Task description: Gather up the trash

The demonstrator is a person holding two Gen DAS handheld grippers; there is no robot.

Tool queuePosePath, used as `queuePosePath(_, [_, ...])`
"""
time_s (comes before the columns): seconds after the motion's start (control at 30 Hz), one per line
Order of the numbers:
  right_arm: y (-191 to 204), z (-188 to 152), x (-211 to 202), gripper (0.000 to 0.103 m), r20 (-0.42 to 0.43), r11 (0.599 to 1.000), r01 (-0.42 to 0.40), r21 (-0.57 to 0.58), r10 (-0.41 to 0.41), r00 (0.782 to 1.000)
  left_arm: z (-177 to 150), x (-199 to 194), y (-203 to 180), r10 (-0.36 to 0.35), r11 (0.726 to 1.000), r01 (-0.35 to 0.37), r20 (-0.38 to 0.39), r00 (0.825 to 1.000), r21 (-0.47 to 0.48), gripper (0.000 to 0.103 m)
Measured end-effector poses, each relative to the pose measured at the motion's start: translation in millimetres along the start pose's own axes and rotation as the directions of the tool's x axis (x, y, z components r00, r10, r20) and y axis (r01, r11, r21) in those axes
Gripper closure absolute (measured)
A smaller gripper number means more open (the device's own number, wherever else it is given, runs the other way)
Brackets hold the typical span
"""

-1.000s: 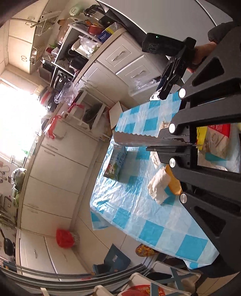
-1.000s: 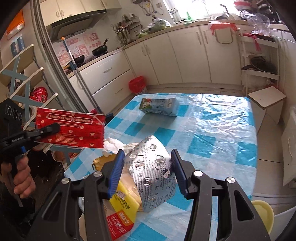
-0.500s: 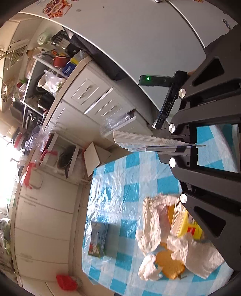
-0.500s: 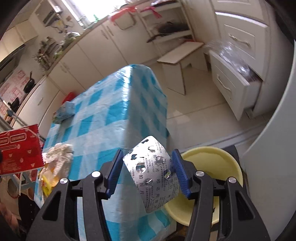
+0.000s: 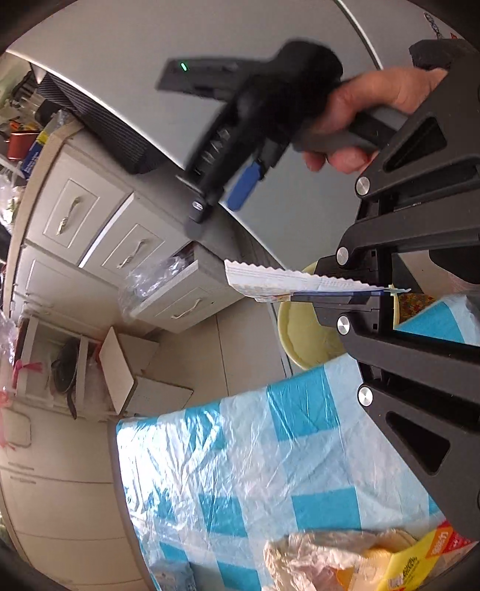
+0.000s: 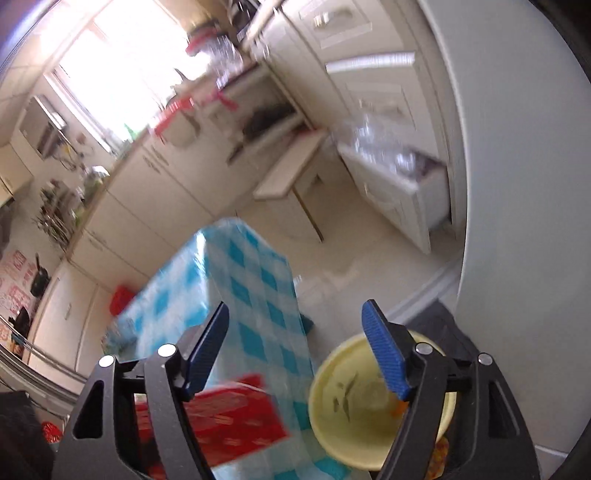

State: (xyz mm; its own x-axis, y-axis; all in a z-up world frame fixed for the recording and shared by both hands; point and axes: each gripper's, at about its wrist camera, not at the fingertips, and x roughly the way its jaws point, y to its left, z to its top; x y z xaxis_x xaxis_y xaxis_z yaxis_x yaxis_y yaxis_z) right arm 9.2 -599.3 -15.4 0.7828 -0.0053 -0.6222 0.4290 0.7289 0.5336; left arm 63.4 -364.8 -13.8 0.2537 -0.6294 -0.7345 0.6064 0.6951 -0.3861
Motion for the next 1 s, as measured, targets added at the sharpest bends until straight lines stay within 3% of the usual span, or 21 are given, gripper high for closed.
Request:
queuePosePath(0.07, [1.8,8.2,-13.1,0.028,0.063,1.0,-0.016,-0.006,0.016,0.998,1.4,24.3,-7.2,0.017,1.0,-0.016,-0.049,0.999,0.016,0.101])
queuePosePath(0.17, [1.6,15.7,-24.0,0.028,0.115,0.999,-0.044,0.004,0.043,0.992,2.4,43.1,-10.2,0.019,1.0,-0.018,-0.095,0.995,0.007,0.09])
queuePosePath(0.23, [-0.5,19.7,-24.9,0.028,0.124,0.998,-0.057,0.017,0.055,0.991,1.9,42.8,-10.4,0.026,1.0,-0.025,-0.095,0.995,0.005,0.066])
queuePosePath(0.27, [-0.5,20.4,-25.2,0.028,0.125,0.998,-0.062,0.022,0.058,0.99,1.5,40.2,-10.4,0.03,1.0,-0.03,-0.087,0.996,0.008,0.061])
queuePosePath(0.43, [6.2,20.2,-29.9,0.027,0.13,0.997,-0.078,0.013,0.076,0.989,0.4,5.3,-1.2,0.042,0.999,-0.042,-0.04,0.998,-0.007,0.053])
queuePosePath(0.57, [24.2,16.6,-35.3,0.025,0.133,0.996,-0.079,-0.035,0.083,0.988,-8.7,-46.9,12.1,0.111,0.994,-0.111,0.031,0.993,-0.004,0.039])
queuePosePath(0.73, [63.4,-3.6,-52.5,0.019,0.182,0.981,-0.066,-0.18,0.1,0.978,-28.0,-116.4,37.3,0.267,0.964,-0.267,0.123,0.956,-0.02,0.025])
queuePosePath(0.9, [94.9,-44.5,-68.4,0.014,0.202,0.951,-0.038,-0.307,0.104,0.974,-47.0,-164.4,62.6,0.402,0.915,-0.399,0.172,0.899,-0.057,0.02])
queuePosePath(1.0, [107.5,-71.8,-78.2,0.012,0.201,0.935,-0.033,-0.353,0.11,0.973,-60.3,-186.3,73.3,0.441,0.897,-0.435,0.188,0.877,-0.074,0.018])
